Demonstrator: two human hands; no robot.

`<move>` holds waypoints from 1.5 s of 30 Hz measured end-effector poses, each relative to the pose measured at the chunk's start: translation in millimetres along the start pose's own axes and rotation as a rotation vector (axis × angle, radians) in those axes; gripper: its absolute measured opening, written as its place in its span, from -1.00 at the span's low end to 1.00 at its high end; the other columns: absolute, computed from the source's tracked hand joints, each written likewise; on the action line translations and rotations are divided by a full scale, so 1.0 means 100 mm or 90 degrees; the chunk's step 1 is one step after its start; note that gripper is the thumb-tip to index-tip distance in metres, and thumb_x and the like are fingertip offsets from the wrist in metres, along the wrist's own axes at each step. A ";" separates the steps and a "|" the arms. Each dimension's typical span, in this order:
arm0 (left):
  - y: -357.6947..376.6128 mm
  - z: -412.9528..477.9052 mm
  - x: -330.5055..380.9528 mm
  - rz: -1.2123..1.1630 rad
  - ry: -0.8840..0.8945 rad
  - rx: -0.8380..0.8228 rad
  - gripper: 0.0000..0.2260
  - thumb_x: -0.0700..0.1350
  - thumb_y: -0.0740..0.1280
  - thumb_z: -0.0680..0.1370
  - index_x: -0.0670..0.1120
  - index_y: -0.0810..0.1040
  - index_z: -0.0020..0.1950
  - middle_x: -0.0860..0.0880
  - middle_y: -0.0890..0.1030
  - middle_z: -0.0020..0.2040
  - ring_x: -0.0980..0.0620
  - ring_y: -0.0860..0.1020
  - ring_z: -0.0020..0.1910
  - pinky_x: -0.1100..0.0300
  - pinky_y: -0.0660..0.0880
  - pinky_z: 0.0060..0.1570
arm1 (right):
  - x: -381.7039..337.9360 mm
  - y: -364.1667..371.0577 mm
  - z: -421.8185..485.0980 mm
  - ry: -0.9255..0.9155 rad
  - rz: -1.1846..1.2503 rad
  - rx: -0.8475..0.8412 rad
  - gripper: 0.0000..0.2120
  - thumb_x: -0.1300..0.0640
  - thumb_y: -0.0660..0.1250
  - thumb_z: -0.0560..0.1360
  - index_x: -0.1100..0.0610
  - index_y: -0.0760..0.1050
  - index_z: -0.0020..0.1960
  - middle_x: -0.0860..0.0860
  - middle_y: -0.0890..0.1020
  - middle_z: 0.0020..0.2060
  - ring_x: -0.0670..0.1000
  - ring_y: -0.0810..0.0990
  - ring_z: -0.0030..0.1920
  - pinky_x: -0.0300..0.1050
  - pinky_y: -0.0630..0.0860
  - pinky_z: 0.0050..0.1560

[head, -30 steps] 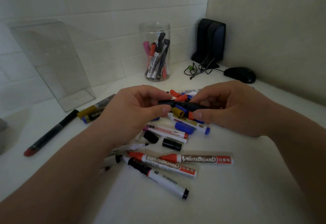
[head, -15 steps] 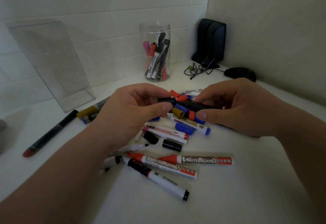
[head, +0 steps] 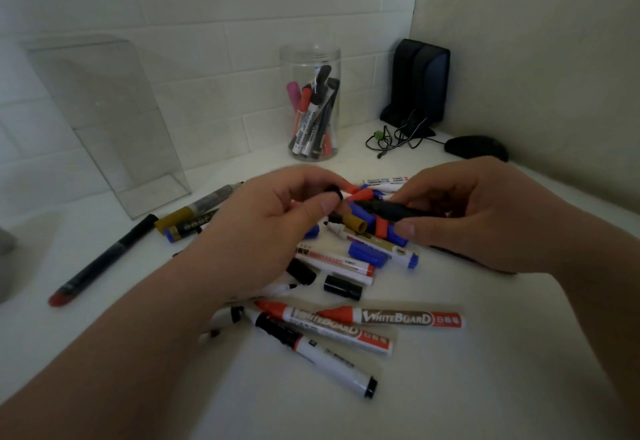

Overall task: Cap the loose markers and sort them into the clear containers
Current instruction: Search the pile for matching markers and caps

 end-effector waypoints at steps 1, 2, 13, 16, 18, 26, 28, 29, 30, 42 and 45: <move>-0.01 0.01 0.00 -0.087 -0.030 0.036 -0.84 -0.08 0.30 0.62 0.17 0.58 0.10 0.17 0.71 -0.04 0.14 0.65 -0.01 0.05 0.55 0.15 | 0.00 0.00 0.00 -0.002 0.004 0.007 -0.81 0.02 0.50 0.40 -0.29 0.65 -0.14 -0.02 0.65 -0.30 -0.10 0.53 -0.37 -0.34 0.44 -0.37; -0.01 0.02 0.00 -0.194 -0.069 0.061 -0.89 -0.11 0.31 0.61 0.04 0.58 0.10 0.09 0.73 -0.04 0.06 0.65 -0.03 0.00 0.55 0.17 | 0.00 0.01 0.00 -0.002 0.011 0.013 -0.82 0.00 0.50 0.39 -0.30 0.63 -0.15 -0.03 0.65 -0.30 -0.08 0.54 -0.36 -0.34 0.46 -0.36; 0.11 0.02 0.02 -0.721 -0.184 0.048 -0.79 -0.30 0.37 0.39 -0.27 0.52 0.00 -0.22 0.71 -0.11 -0.10 0.72 -0.13 0.14 0.67 -0.15 | -0.01 0.09 0.01 -0.032 0.033 0.001 -0.76 -0.15 0.40 0.32 -0.24 0.65 -0.02 0.04 0.67 -0.25 0.06 0.60 -0.26 -0.02 0.59 -0.22; 0.08 0.02 0.03 -0.708 -0.174 0.050 -0.81 -0.30 0.36 0.40 -0.25 0.54 0.01 -0.20 0.71 -0.13 -0.09 0.72 -0.17 0.16 0.67 -0.17 | -0.04 0.04 -0.02 -0.034 0.026 0.014 -0.81 -0.14 0.39 0.31 -0.27 0.63 -0.07 0.01 0.66 -0.26 -0.02 0.59 -0.28 -0.24 0.54 -0.28; 0.07 0.02 0.00 -0.692 -0.177 0.052 -0.81 -0.30 0.36 0.40 -0.23 0.56 0.01 -0.20 0.71 -0.10 -0.09 0.72 -0.14 0.17 0.66 -0.16 | -0.04 0.03 -0.02 -0.034 0.017 0.020 -0.81 -0.13 0.40 0.32 -0.28 0.62 -0.07 0.01 0.67 -0.25 -0.01 0.60 -0.25 -0.21 0.56 -0.25; 0.08 -0.08 0.05 -0.301 -0.111 0.001 -0.77 -0.04 0.49 0.27 -0.01 0.67 -0.10 -0.04 0.73 -0.19 0.03 0.72 -0.20 0.33 0.58 -0.21 | -0.04 0.11 -0.03 -0.050 -0.070 0.006 -0.80 -0.11 0.44 0.38 -0.24 0.65 0.00 -0.10 0.66 -0.26 -0.04 0.61 -0.27 -0.09 0.54 -0.27; 0.06 -0.09 0.07 -0.230 -0.098 -0.014 -0.82 0.01 0.44 0.35 0.06 0.69 -0.07 0.01 0.72 -0.24 0.10 0.68 -0.27 0.39 0.53 -0.26 | -0.07 0.11 -0.05 -0.070 -0.113 0.026 -0.79 -0.12 0.42 0.39 -0.25 0.64 0.02 -0.18 0.66 -0.25 -0.08 0.62 -0.25 -0.17 0.52 -0.34; 0.06 -0.09 0.07 -0.207 -0.091 -0.029 -0.83 0.03 0.42 0.38 0.10 0.70 -0.05 0.02 0.71 -0.26 0.11 0.66 -0.30 0.38 0.53 -0.26 | -0.09 0.12 -0.05 -0.078 -0.141 0.033 -0.76 -0.12 0.41 0.40 -0.24 0.64 0.07 -0.21 0.65 -0.25 -0.10 0.61 -0.24 -0.18 0.52 -0.33; 0.06 -0.09 0.06 -0.192 -0.084 -0.044 -0.84 0.05 0.41 0.41 0.13 0.70 -0.04 0.02 0.69 -0.28 0.13 0.62 -0.34 0.37 0.51 -0.27 | -0.11 0.13 -0.05 -0.086 -0.168 0.034 -0.73 -0.13 0.39 0.41 -0.23 0.63 0.11 -0.22 0.64 -0.25 -0.12 0.60 -0.24 -0.16 0.53 -0.31; -0.09 -0.22 0.01 -0.187 0.078 -0.090 -0.82 0.03 0.51 0.37 0.13 0.72 -0.03 -0.08 0.72 -0.22 -0.11 0.69 -0.32 -0.12 0.65 -0.16 | -0.30 0.26 -0.11 -0.121 -0.151 0.011 -0.76 -0.27 0.37 0.41 -0.13 0.66 -0.12 -0.17 0.60 -0.41 -0.11 0.53 -0.42 -0.38 0.36 -0.48; -0.10 -0.23 0.04 -0.228 0.098 -0.086 -0.83 -0.05 0.50 0.38 0.06 0.72 -0.03 -0.05 0.71 -0.22 -0.09 0.68 -0.35 0.09 0.63 -0.22 | -0.23 0.23 -0.07 -0.016 0.176 -0.101 -0.75 -0.10 0.44 0.35 0.06 0.67 -0.11 0.07 0.65 -0.43 -0.07 0.44 -0.57 -0.26 0.36 -0.57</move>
Point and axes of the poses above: each hand's wrist, its own z-axis towards the middle knuckle, its own y-axis out of the palm, x = y × z, the point moved 1 cm from there along z, towards the middle knuckle
